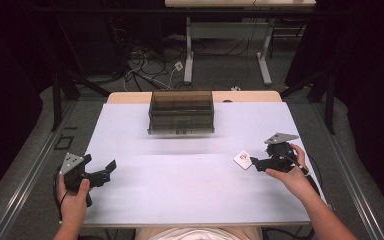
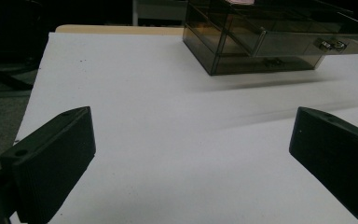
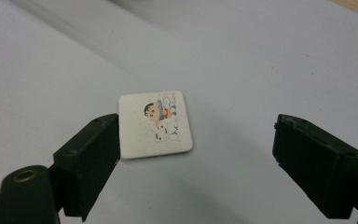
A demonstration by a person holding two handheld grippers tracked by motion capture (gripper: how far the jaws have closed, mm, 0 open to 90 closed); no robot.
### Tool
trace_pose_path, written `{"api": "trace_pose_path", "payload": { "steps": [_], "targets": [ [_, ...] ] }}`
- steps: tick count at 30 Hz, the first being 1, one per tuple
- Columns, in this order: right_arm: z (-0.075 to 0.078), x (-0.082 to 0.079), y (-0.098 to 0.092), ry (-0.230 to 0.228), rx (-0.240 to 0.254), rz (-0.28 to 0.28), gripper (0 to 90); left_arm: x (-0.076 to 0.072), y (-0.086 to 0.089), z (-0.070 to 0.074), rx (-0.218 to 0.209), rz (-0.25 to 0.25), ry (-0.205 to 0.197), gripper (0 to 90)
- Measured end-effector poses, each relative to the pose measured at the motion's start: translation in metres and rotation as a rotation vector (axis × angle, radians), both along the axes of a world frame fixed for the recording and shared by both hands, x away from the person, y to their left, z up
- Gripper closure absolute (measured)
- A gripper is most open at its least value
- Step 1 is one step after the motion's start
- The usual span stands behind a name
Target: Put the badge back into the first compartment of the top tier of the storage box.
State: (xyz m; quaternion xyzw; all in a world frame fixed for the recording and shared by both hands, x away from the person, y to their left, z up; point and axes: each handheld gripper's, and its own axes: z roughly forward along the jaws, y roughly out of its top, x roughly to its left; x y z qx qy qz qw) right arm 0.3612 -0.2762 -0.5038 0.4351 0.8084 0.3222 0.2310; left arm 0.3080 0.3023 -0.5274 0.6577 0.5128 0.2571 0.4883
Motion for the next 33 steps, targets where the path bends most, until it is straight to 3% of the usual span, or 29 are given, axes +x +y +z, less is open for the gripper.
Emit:
{"api": "trace_pose_path", "payload": {
  "steps": [20,33],
  "targets": [
    [0.001,0.028,0.023,0.093,-0.12,0.07,18.0,0.0,0.0,0.0,-0.001,-0.007,0.003,0.5],
    [-0.006,0.041,0.028,0.159,-0.13,0.075,19.9,0.0,-0.001,0.0,-0.005,-0.008,0.003,0.5]
  ]
}}
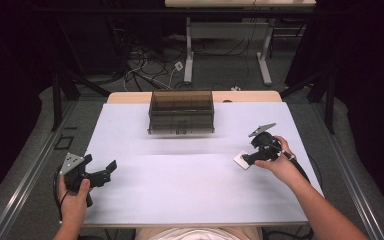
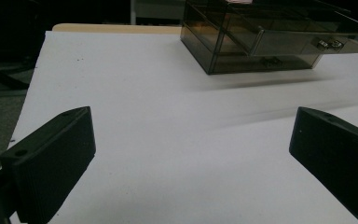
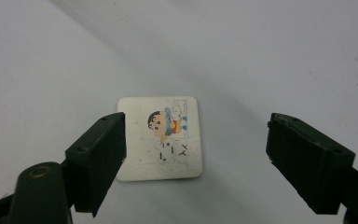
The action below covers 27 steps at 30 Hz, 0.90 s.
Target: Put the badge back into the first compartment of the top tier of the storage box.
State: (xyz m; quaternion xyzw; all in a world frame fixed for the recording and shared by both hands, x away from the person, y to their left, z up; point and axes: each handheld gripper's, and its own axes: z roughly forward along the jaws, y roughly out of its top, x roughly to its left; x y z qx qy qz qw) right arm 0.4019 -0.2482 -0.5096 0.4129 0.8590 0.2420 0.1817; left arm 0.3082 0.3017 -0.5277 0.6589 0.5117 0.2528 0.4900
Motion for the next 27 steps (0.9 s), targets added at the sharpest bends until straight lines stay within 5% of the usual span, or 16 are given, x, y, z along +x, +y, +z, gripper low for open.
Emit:
{"api": "trace_pose_path", "payload": {
  "steps": [27],
  "targets": [
    [-0.022,0.019,0.019,0.142,-0.055,0.068,19.1,0.0,0.0,-0.001,-0.002,-0.001,0.004,0.4]
  ]
}}
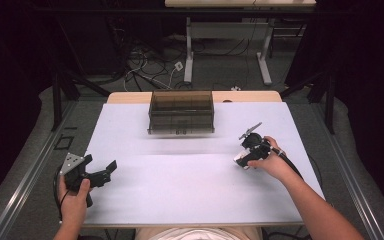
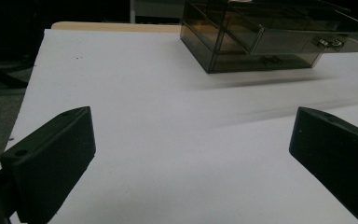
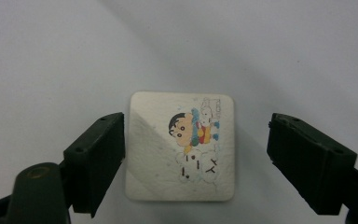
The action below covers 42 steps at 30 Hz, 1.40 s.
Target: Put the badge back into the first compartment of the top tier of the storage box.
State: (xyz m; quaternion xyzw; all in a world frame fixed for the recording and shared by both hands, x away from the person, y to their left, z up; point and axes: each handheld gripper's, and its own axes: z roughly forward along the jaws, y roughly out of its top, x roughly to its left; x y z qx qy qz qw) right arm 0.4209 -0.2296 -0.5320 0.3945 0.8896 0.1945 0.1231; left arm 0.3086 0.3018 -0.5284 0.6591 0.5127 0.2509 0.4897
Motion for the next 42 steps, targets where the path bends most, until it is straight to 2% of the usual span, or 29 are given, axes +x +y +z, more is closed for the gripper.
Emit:
{"api": "trace_pose_path", "payload": {
  "steps": [6,7,11,17,18,20,22,24,26,28,29,30,42],
  "targets": [
    [-0.002,0.002,0.0,0.015,-0.023,0.0,19.1,0.0,0.0,0.0,0.001,0.0,0.001,0.5],
    [-0.003,0.002,0.001,0.029,-0.019,0.0,19.1,0.0,0.0,0.0,0.001,0.0,0.001,0.5],
    [-0.006,0.003,0.001,0.031,-0.002,-0.006,19.1,0.0,0.0,0.0,0.002,0.0,0.002,0.4],
    [-0.007,0.005,0.001,0.042,-0.008,-0.004,19.1,0.0,0.0,0.0,0.003,0.0,0.002,0.5],
    [-0.007,0.004,0.001,0.053,-0.004,-0.018,19.1,0.0,0.0,-0.001,0.003,0.0,0.002,0.5],
    [-0.007,0.006,0.0,0.062,-0.009,-0.003,19.1,0.0,0.0,-0.001,0.001,0.0,0.002,0.5],
    [-0.008,0.005,0.0,0.071,0.021,-0.03,19.0,0.0,0.0,0.0,0.001,0.0,0.003,0.4],
    [-0.008,0.007,-0.002,0.064,0.012,-0.002,19.0,0.0,0.0,0.0,0.001,0.0,0.003,0.5],
    [-0.009,0.008,-0.003,0.067,0.01,-0.007,19.1,0.0,0.001,0.0,0.0,0.0,0.003,0.4],
    [-0.013,0.008,-0.003,0.046,0.073,-0.016,19.1,0.0,0.001,0.0,0.0,0.0,0.004,0.5],
    [-0.012,0.009,-0.004,0.049,0.063,-0.01,19.0,0.0,0.001,0.0,0.001,0.0,0.004,0.5],
    [-0.009,0.009,-0.004,0.074,0.02,-0.007,19.1,0.0,0.001,0.0,0.0,0.0,0.004,0.5],
    [-0.009,0.009,-0.005,0.084,0.025,0.008,19.4,0.0,0.001,-0.001,-0.001,-0.001,0.004,0.5]
  ]
}}
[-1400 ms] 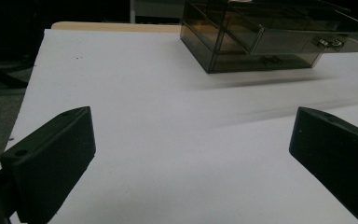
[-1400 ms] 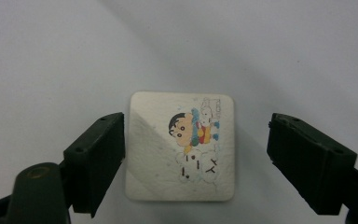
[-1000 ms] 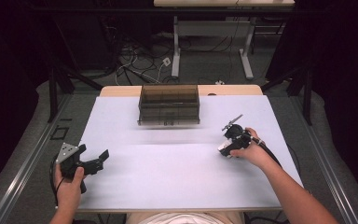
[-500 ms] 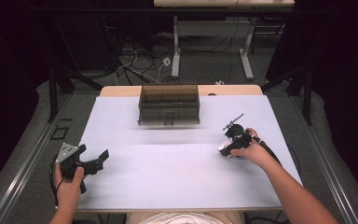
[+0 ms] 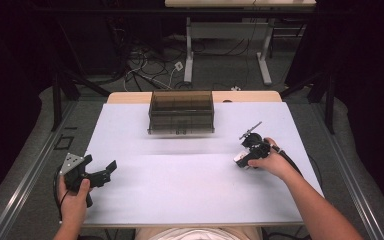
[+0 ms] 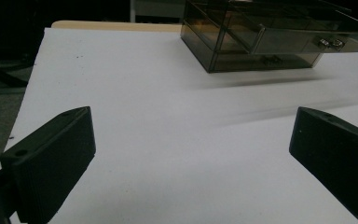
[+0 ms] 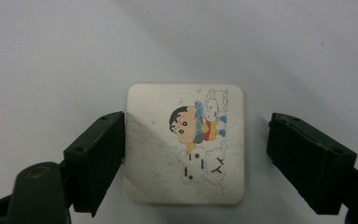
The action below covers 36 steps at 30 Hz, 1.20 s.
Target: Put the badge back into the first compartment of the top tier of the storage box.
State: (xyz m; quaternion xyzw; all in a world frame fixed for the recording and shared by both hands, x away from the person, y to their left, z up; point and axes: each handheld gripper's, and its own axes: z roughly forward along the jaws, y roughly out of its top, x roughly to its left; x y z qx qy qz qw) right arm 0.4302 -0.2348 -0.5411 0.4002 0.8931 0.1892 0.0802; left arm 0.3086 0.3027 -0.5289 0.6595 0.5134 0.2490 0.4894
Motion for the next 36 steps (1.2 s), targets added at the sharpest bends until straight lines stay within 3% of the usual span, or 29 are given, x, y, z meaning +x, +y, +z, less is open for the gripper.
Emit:
{"api": "trace_pose_path", "payload": {
  "steps": [4,5,13,21,29,36],
  "targets": [
    [0.0003,0.0,0.0002,-0.003,-0.003,0.002,20.4,0.0,0.0001,0.0001,0.0,0.0,0.0,0.5],
    [0.0021,0.0001,-0.0004,0.014,-0.017,0.009,21.0,0.0,0.0001,0.0001,0.0,0.0,0.0,0.5],
    [0.0015,-0.0014,0.0,0.011,-0.003,-0.001,23.6,0.0001,0.0,0.0,-0.001,-0.001,0.0,0.4],
    [0.0036,-0.0032,0.0016,0.008,0.0,0.017,32.7,0.0003,-0.0002,-0.0001,-0.001,-0.001,0.001,0.5],
    [0.0029,-0.0037,0.0028,0.007,0.014,0.016,32.9,0.0003,0.0002,-0.0001,-0.002,-0.001,0.002,0.4],
    [0.0041,-0.0041,0.0022,0.003,-0.007,0.018,32.8,0.0003,0.0002,-0.0001,-0.003,0.0,0.002,0.4]
  ]
}}
